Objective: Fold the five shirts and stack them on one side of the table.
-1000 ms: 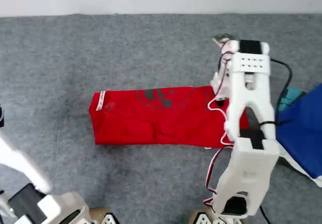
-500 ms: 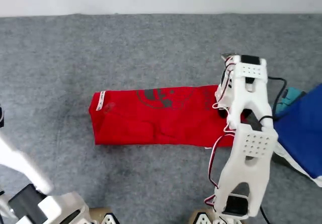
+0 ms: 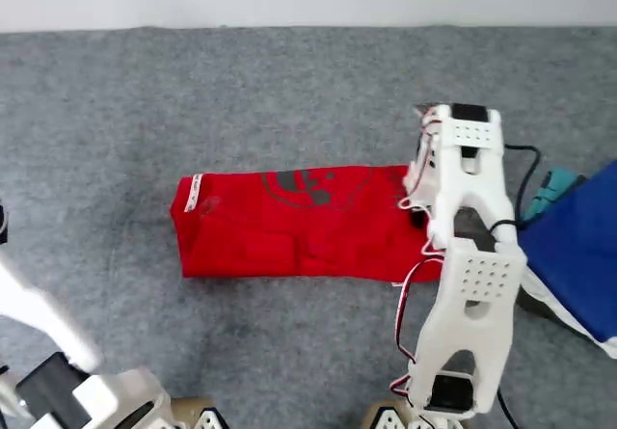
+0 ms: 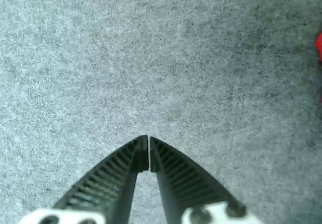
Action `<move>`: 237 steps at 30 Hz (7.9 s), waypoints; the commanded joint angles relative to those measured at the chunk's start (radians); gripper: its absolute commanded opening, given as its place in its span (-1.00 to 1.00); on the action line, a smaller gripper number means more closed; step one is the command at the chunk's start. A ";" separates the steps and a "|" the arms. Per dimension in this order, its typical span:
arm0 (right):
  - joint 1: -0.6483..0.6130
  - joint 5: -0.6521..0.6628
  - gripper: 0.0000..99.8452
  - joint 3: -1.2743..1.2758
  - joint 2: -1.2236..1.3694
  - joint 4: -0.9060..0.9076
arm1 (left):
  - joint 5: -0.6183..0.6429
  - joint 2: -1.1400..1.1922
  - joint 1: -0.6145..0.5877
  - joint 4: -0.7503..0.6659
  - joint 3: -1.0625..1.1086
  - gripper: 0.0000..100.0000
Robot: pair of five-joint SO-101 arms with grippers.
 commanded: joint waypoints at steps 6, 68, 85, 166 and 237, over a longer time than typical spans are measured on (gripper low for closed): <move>-0.157 0.034 -0.98 -0.011 -0.300 0.130 | -0.002 -0.061 0.005 0.021 -0.007 -0.96; -0.786 0.169 -0.97 -0.720 0.091 0.171 | -0.003 -0.120 0.005 -0.046 0.102 -0.96; -0.855 0.238 -0.98 -0.425 0.180 0.122 | -0.002 -0.118 0.005 -0.058 0.102 -0.96; -0.591 -0.161 -0.98 -0.035 -0.027 0.171 | -0.003 -0.126 0.005 -0.083 0.148 -0.96; -0.329 -0.802 -0.16 0.371 -0.642 -0.091 | -0.008 -0.361 0.003 0.020 0.308 -0.96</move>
